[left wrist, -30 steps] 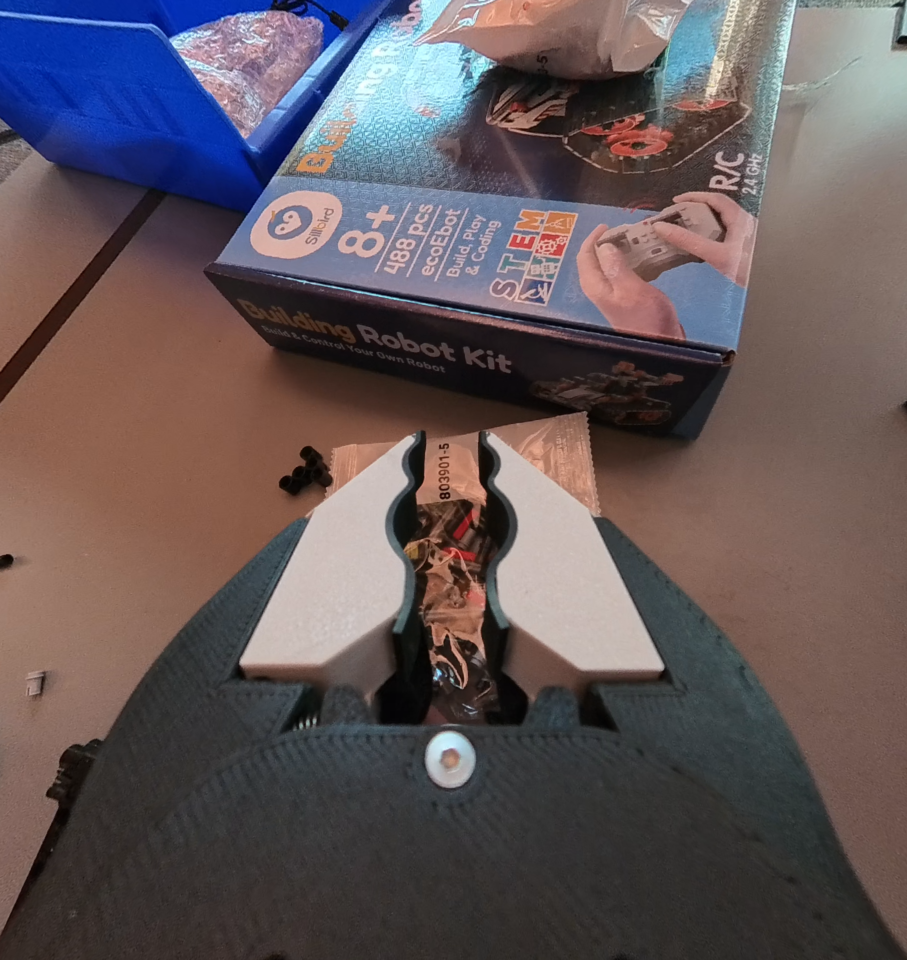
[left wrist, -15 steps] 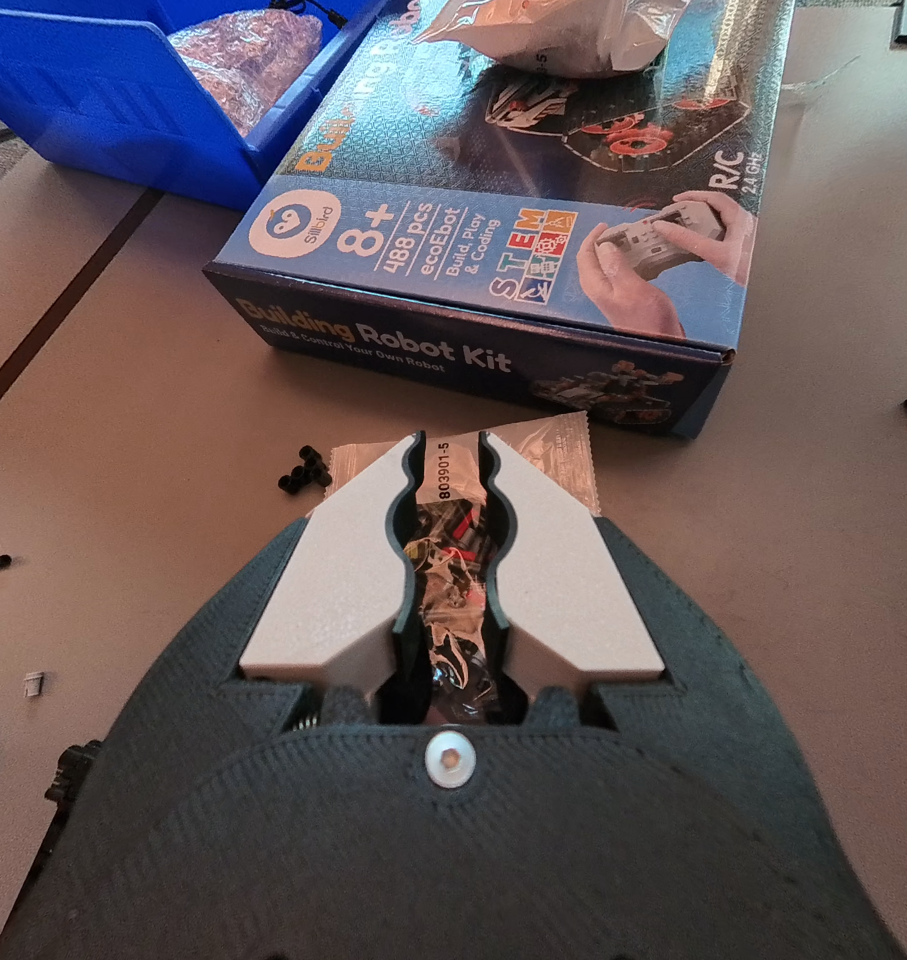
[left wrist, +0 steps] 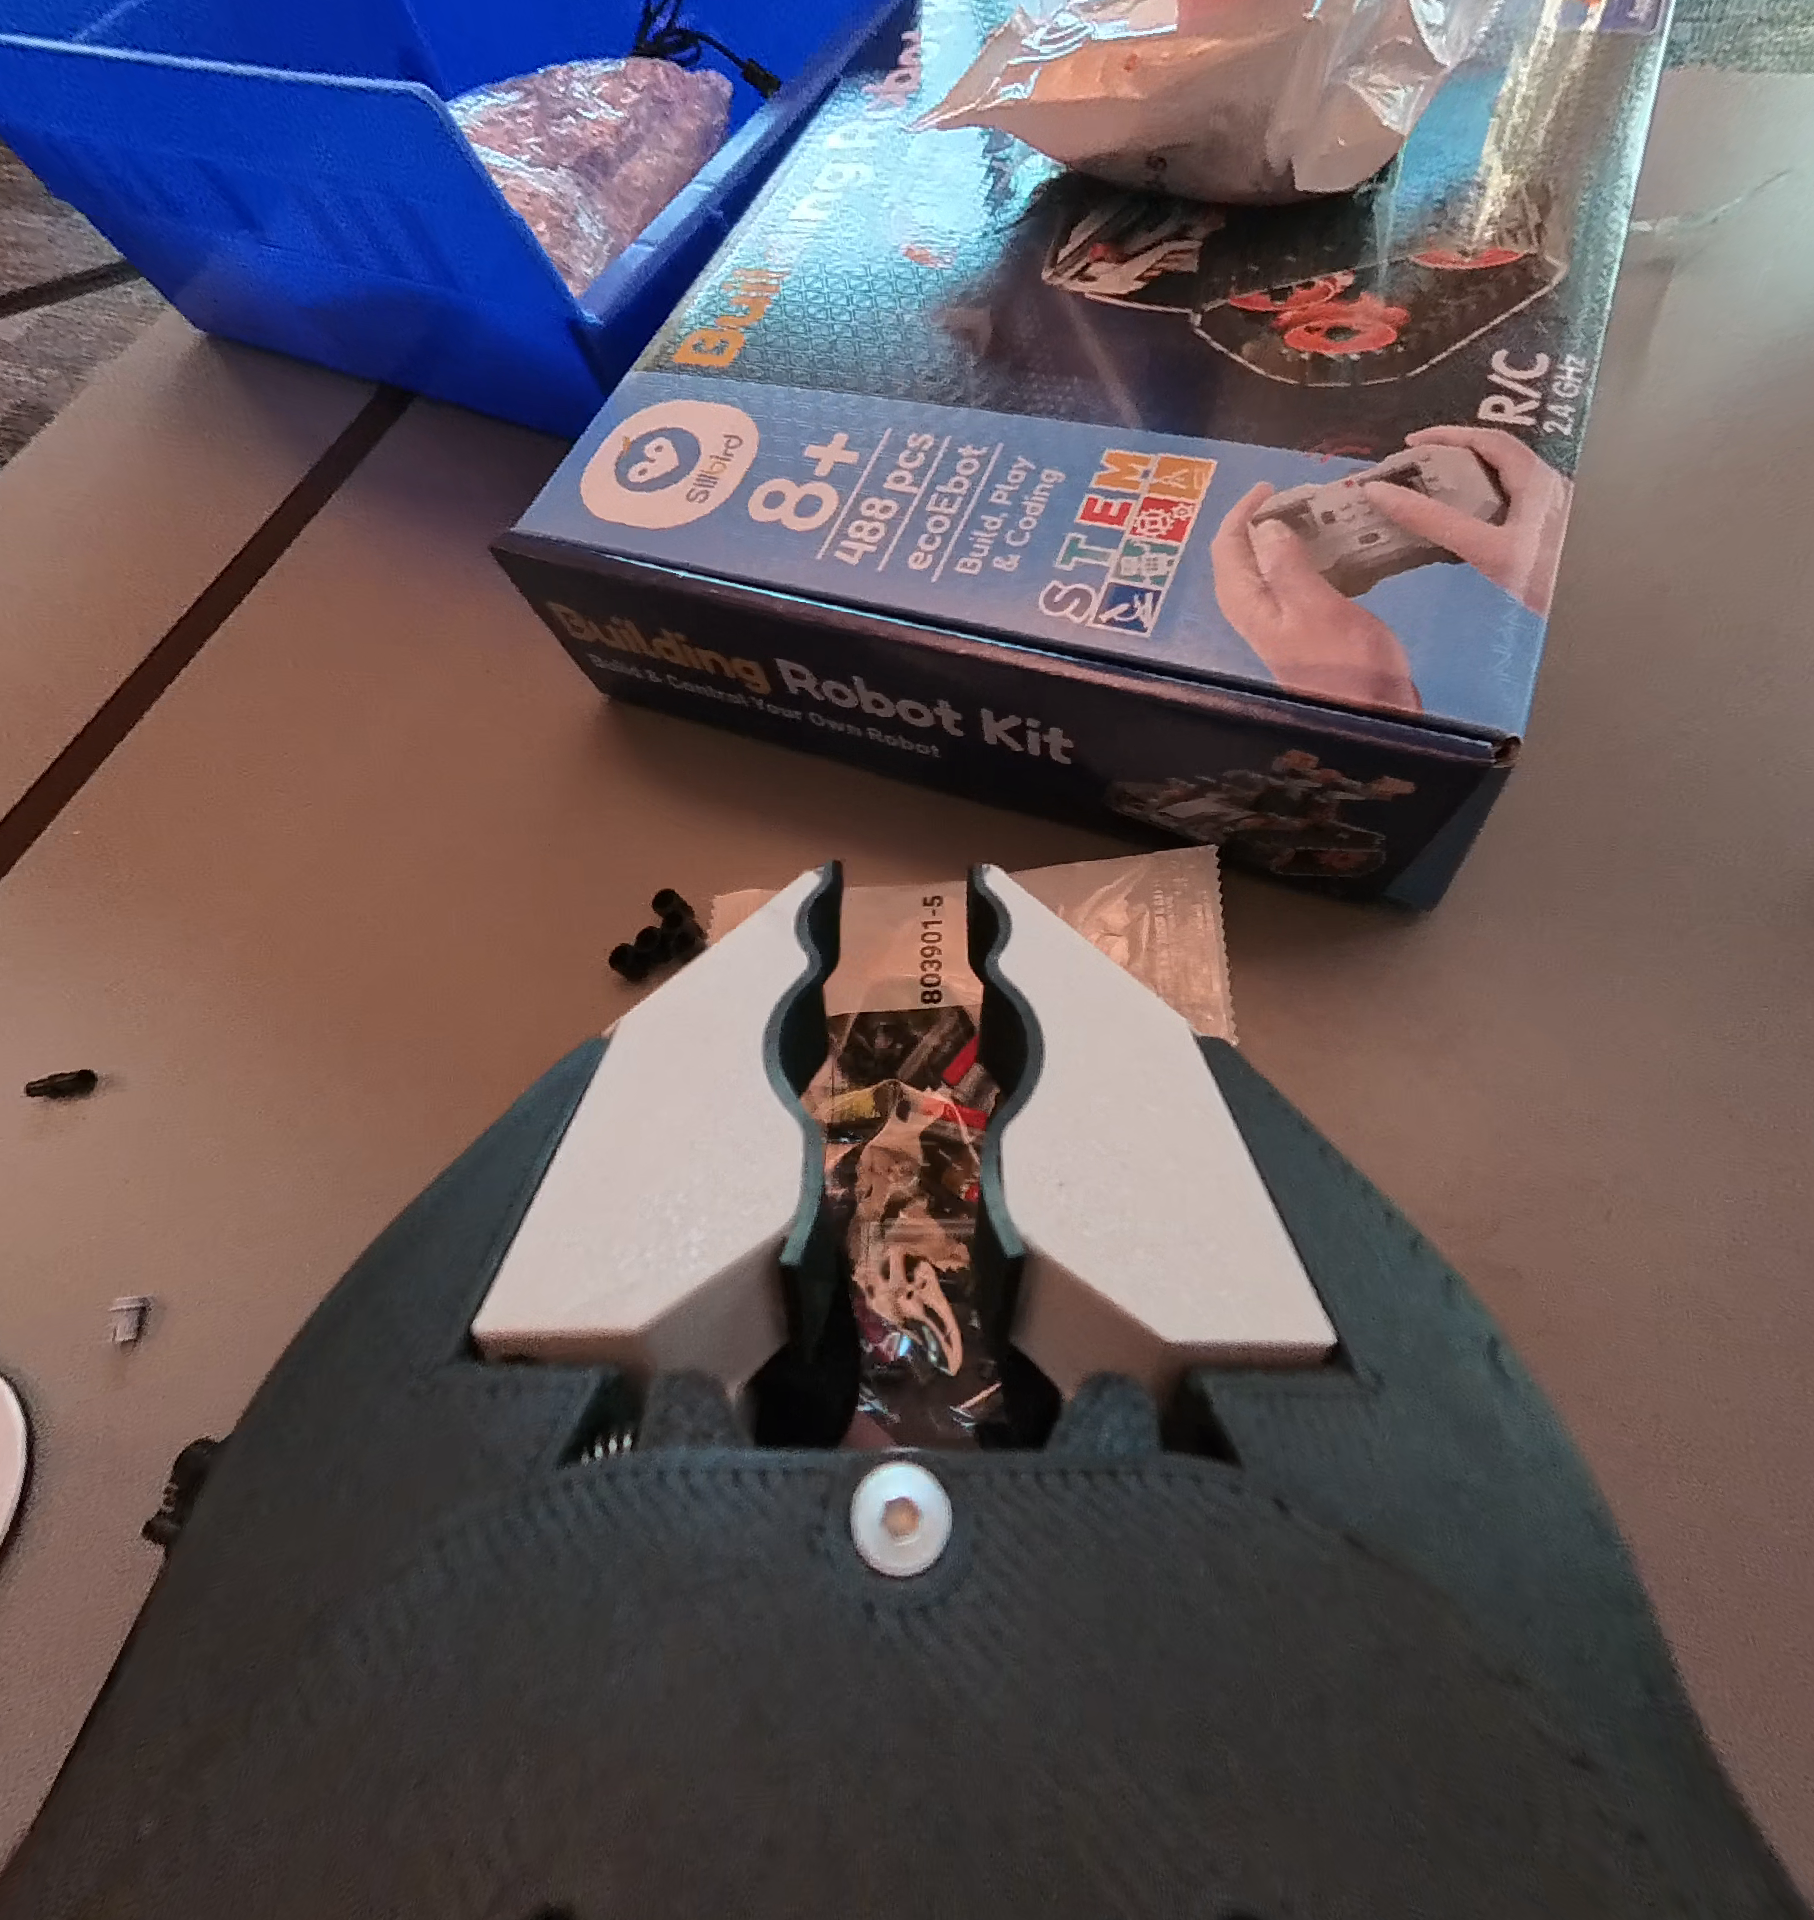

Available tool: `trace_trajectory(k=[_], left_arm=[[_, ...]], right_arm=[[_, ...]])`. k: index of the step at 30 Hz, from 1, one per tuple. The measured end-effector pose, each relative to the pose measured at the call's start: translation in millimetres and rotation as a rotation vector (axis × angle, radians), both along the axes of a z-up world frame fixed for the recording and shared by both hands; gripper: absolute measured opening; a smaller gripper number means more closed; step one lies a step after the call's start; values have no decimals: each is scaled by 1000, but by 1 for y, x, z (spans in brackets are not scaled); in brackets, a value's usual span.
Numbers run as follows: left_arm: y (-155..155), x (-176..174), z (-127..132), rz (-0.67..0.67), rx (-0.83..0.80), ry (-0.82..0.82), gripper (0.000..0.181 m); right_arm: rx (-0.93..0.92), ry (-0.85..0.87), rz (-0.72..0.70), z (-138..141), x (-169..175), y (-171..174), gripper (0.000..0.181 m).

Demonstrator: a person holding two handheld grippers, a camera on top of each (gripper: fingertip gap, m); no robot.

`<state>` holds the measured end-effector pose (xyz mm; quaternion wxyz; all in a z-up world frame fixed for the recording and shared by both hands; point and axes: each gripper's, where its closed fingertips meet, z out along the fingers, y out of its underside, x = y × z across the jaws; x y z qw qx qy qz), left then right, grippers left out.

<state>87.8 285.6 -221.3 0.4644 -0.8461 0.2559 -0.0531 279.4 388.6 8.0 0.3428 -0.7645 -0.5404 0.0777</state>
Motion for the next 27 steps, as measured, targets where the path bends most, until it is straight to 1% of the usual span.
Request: trace_trajectory(k=[5,8,10,15,18,21,24,27], left_arm=[[2,-6,5,36,21,0,24],[5,-15,9,96,47,4,26],[8,-23,13,143,74,15,31],[12,-33,18,209,117,29,41],[13,-37,22,225,133,35,44],[13,-40,25,234,141,39,44],[11,-44,32,240,153,42,44],[7,-48,52,240,189,41,44]], right_arm=[[6,26,-27,-12,17,-11,34],[0,50,-44,-25,26,-13,32],[-8,73,-59,-35,30,-13,31],[-11,109,-104,-63,40,-8,30],[1,134,-154,-74,50,1,29],[-4,167,-186,-82,58,6,22],[-13,188,-213,-91,67,12,16],[-31,211,-228,-101,72,16,11]])
